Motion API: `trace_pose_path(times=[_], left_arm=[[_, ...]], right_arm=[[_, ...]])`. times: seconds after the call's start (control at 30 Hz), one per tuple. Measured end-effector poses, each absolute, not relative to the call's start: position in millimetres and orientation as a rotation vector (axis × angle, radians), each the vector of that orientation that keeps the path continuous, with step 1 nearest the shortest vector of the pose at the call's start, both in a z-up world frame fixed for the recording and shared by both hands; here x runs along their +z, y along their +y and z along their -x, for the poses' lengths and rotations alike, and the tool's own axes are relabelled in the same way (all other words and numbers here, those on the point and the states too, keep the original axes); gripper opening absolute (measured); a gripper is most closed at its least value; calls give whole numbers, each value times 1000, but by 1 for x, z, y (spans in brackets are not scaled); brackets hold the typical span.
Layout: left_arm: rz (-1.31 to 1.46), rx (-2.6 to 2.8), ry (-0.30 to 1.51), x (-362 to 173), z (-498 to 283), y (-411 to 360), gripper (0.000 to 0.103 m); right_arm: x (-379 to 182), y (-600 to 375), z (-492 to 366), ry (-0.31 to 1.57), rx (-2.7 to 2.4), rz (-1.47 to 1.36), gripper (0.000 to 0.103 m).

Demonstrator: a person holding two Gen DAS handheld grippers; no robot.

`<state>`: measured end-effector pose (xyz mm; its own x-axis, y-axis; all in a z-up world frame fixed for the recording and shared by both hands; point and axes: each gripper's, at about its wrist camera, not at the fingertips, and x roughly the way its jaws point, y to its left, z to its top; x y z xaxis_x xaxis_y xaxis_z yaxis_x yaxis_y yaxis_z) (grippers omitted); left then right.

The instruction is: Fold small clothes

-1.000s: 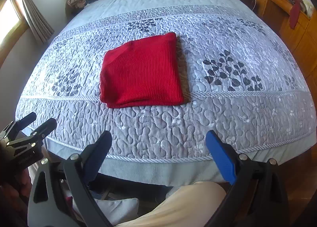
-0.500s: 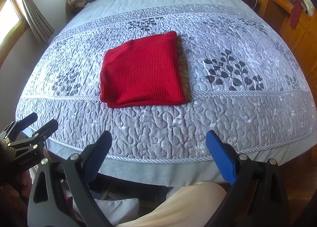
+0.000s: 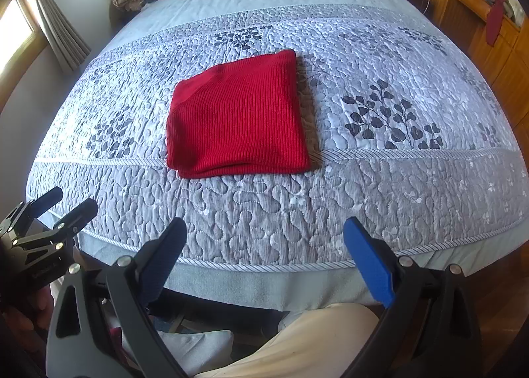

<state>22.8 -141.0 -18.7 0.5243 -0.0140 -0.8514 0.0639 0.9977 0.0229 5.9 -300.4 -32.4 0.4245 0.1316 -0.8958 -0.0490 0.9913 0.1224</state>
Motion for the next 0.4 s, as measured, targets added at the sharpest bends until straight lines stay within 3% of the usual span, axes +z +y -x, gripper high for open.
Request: trace_pose_path(times=[0.4], left_arm=[[-57,-49,1038,-21,-28,-138,92]], right_arm=[[-34,-302,-11,1132,125,-79,95]])
